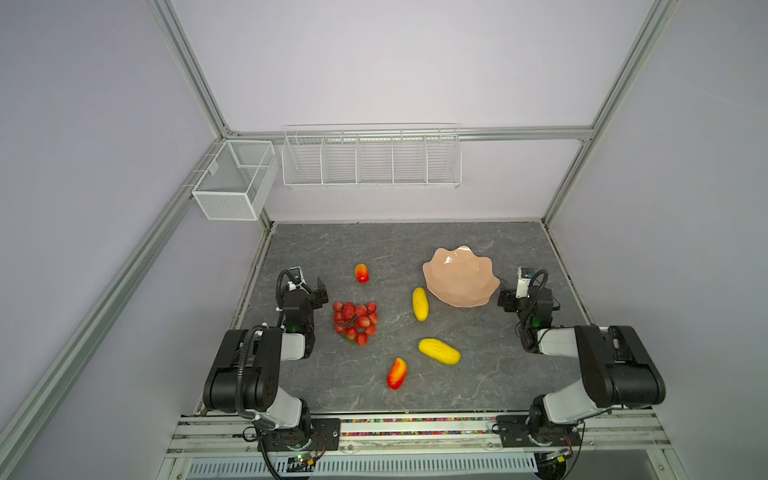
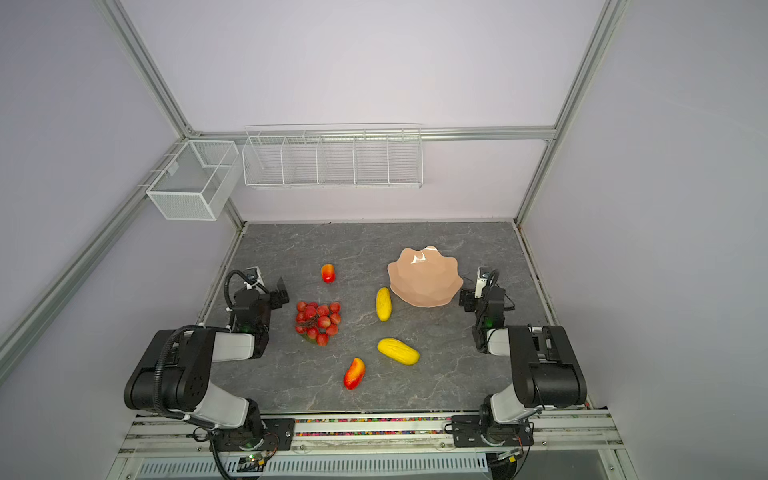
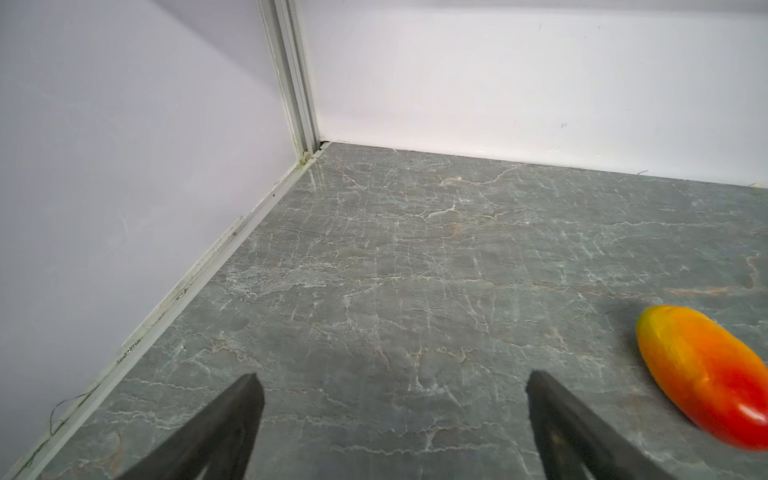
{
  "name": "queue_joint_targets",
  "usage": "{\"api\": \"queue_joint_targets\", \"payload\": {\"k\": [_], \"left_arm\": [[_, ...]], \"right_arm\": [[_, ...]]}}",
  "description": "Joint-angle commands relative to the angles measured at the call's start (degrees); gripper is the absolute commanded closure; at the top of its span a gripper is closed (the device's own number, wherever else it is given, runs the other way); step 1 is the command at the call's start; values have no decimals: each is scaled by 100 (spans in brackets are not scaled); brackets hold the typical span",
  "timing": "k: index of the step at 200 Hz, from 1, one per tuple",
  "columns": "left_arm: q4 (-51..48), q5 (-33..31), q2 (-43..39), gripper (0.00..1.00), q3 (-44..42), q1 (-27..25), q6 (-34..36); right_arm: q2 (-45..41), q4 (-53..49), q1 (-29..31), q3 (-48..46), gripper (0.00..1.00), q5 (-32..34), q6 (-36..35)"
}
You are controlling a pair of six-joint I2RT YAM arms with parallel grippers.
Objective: Place and organize the fake fruits in the fruit bowl
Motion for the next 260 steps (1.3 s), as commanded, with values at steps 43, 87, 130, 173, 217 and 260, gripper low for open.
{"api": "queue_joint_targets", "payload": {"k": [43, 87, 130, 173, 217, 260], "left_arm": [[22, 76, 54, 2, 105, -7, 83], [22, 78, 57, 2, 107, -7, 80], [22, 78, 59, 1, 110, -7, 79], [228, -161, -71, 1, -35, -7, -22], [-2509, -876, -2045, 0, 331, -315, -652], [-6843, -103, -3465, 1, 1701, -912, -2125]], "right_arm": [[-42, 165, 15, -3, 12, 35, -59], [-46, 160, 15, -3, 12, 29, -58], [-58, 174, 18, -11, 12, 25, -59], [-403, 263, 79, -215, 12, 445, 32], [-2187, -1761, 306, 137, 12, 1134, 91], [-2780, -3740, 1625, 1180, 12, -525, -308]]}}
